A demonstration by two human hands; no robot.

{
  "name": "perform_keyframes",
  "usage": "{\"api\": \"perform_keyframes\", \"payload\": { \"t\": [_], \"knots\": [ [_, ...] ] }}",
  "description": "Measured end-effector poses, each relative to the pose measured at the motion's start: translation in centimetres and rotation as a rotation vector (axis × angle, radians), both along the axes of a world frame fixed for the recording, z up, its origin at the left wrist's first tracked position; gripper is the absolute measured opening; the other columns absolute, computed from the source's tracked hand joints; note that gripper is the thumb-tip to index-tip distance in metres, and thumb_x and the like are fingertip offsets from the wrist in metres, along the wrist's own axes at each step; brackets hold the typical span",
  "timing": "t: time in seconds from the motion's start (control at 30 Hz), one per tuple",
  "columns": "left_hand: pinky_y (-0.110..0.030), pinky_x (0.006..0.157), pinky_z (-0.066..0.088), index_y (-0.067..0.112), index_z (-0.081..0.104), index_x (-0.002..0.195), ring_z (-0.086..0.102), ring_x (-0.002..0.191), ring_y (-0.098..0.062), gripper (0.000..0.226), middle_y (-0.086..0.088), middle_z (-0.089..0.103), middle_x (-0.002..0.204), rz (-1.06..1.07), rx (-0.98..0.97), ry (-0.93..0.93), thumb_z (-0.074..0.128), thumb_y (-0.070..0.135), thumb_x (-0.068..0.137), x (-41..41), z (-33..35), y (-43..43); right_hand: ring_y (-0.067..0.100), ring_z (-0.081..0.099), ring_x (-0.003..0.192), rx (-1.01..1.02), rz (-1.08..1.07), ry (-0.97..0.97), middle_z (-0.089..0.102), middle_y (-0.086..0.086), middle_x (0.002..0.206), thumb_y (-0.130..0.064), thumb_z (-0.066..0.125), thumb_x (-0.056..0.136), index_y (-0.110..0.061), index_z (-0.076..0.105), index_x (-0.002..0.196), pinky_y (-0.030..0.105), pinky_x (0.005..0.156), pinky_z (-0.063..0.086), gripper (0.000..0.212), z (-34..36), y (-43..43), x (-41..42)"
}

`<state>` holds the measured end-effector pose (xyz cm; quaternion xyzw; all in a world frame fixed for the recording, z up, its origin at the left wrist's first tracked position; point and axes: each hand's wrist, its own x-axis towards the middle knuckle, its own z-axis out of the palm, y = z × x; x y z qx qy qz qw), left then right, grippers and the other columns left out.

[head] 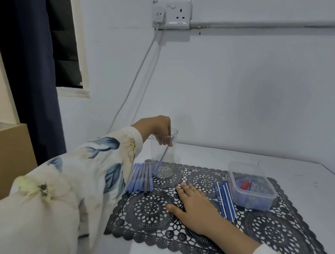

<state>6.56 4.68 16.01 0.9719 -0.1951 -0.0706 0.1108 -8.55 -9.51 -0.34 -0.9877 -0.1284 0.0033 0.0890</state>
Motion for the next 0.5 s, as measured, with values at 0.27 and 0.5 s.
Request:
{"api": "perform_keyframes", "payload": {
  "t": [0.27, 0.5],
  "knots": [
    [-0.028, 0.085, 0.051, 0.016, 0.074, 0.071, 0.071, 0.071, -0.009, 0.003, 0.003, 0.073, 0.074, -0.015, 0.04, 0.022, 0.076, 0.018, 0.073, -0.1, -0.2, -0.6, 0.018, -0.003, 0.144, -0.041, -0.005, -0.005, 0.001, 0.001, 0.157, -0.066, 0.023, 0.09, -0.02, 0.007, 0.15, 0.036, 0.115, -0.001, 0.077, -0.1, -0.1, 0.2],
    [-0.028, 0.081, 0.056, -0.005, 0.071, 0.081, 0.069, 0.069, -0.015, 0.014, -0.01, 0.072, 0.075, -0.062, -0.197, -0.047, 0.07, 0.008, 0.077, 0.0, 1.1, 0.6, 0.018, -0.002, 0.144, -0.015, -0.001, 0.004, 0.001, 0.001, 0.157, -0.081, -0.003, 0.06, -0.02, 0.008, 0.149, 0.037, 0.115, 0.0, 0.109, -0.1, 0.0, 0.0]
  ]
}}
